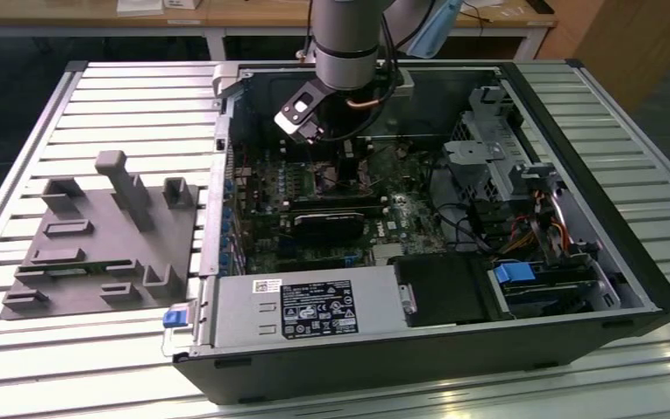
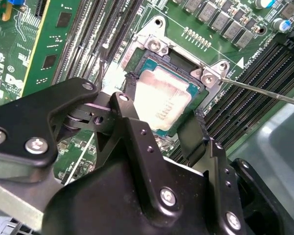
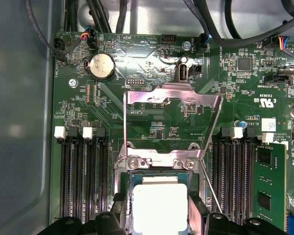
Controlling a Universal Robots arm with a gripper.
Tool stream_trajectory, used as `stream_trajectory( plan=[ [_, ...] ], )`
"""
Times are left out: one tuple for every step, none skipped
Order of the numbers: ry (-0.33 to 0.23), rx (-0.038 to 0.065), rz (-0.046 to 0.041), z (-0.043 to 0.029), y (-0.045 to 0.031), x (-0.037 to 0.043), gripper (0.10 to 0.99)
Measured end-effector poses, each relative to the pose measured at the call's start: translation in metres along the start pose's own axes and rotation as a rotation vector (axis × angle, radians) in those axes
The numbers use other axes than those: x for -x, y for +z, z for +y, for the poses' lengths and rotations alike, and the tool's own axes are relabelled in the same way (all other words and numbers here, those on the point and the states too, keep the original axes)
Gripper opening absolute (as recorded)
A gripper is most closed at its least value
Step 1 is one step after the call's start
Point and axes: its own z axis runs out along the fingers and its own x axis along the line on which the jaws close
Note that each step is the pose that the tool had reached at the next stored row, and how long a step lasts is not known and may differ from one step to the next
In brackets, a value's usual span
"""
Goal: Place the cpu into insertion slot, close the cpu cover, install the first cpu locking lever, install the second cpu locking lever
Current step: 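Place the cpu into insertion slot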
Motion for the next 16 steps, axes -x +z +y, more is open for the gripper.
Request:
stream_trajectory(
  plan=[
    [0.000,0.000,0.0000,0.0000,0.0000,0.0000,0.608],
    [0.000,0.000,-0.0001,0.0000,0.0000,0.0000,0.608],
    [0.000,0.000,0.0000,0.0000,0.0000,0.0000,0.608],
    [0.000,0.000,0.0001,0.0000,0.0000,0.0000,0.608],
    [0.000,0.000,0.0001,0.0000,0.0000,0.0002,0.608],
    [0.000,0.000,0.0002,0.0001,0.0000,0.0004,0.608],
    [0.000,0.000,0.0000,0.0002,0.0000,0.0008,0.608],
    [0.000,0.000,0.0001,0.0002,0.0000,0.0009,0.608],
    [0.000,0.000,0.0002,0.0002,0.0001,0.0011,0.608],
    [0.000,0.000,0.0001,0.0002,0.0001,0.0011,0.608],
    [0.000,0.000,0.0001,0.0002,0.0001,0.0011,0.608],
    [0.000,0.000,0.0000,0.0002,0.0000,0.0012,0.608],
    [0.000,0.000,0.0000,0.0002,0.0000,0.0012,0.608],
    [0.000,0.000,0.0000,0.0002,0.0000,0.0012,0.608],
    [0.000,0.000,0.0001,0.0002,0.0000,0.0012,0.608],
    [0.000,0.000,0.0001,0.0002,0.0000,0.0012,0.608]
  ],
)
